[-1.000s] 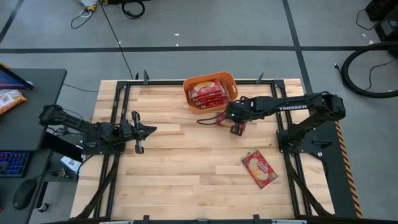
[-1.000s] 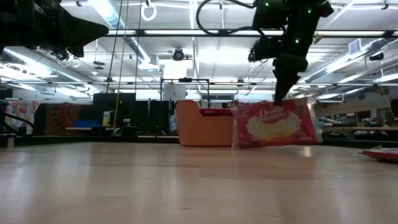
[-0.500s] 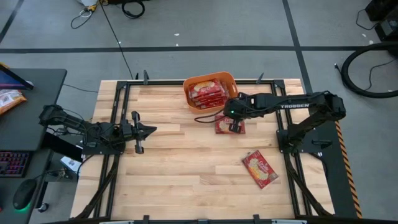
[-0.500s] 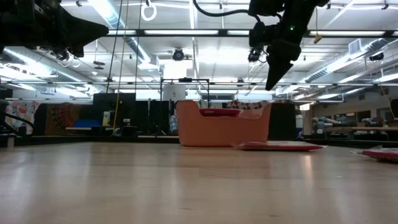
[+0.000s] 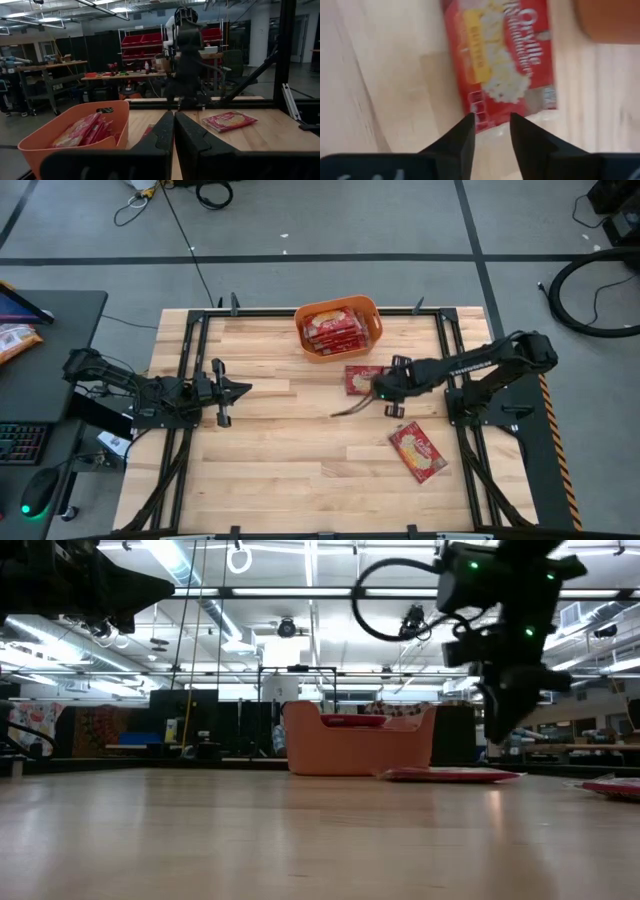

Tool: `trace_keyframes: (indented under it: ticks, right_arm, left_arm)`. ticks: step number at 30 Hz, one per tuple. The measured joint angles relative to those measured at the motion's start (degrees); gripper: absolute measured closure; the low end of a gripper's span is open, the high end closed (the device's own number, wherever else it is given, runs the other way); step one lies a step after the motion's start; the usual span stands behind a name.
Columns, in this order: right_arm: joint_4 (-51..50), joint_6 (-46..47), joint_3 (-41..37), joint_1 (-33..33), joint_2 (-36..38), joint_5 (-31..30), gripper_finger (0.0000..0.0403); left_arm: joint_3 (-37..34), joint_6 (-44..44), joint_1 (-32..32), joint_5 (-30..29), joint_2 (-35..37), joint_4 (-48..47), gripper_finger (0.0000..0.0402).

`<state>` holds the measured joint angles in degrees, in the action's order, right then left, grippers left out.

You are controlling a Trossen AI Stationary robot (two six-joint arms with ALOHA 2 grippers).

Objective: Sort popcorn bags into baskets
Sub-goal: Stack the popcorn bag on top of the stacked popcorn bag into the bin

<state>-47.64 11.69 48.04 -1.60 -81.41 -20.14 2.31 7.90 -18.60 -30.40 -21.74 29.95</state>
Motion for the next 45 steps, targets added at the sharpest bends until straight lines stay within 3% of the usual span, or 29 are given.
trace_keyframes:
  ticks: [6,14,33,38,45]
  right_arm:
    - [6.3,-4.1,-5.9,-4.0,0.0,-0.6,0.0226]
    - [9.4,-5.4,-7.8,-7.3,0.0,-9.2,0.0164]
    - [24.1,-10.4,-18.9,-7.7,0.0,-15.7,0.017]
    - [25.6,-13.0,-20.1,-7.5,0.0,-16.7,0.0199]
    - [29.3,-14.7,-22.6,-6.9,0.0,-16.1,0.0319]
  left_arm:
    - [0.0,0.1,0.0,0.0,0.0,0.0,0.0383]
    - [0.0,0.2,0.0,0.0,0.0,0.0,0.0383]
    - [0.0,0.2,0.0,0.0,0.0,0.0,0.0383]
    - [0.0,0.2,0.0,0.0,0.0,0.0,0.0383]
    - [0.0,0.2,0.0,0.0,0.0,0.0,0.0383]
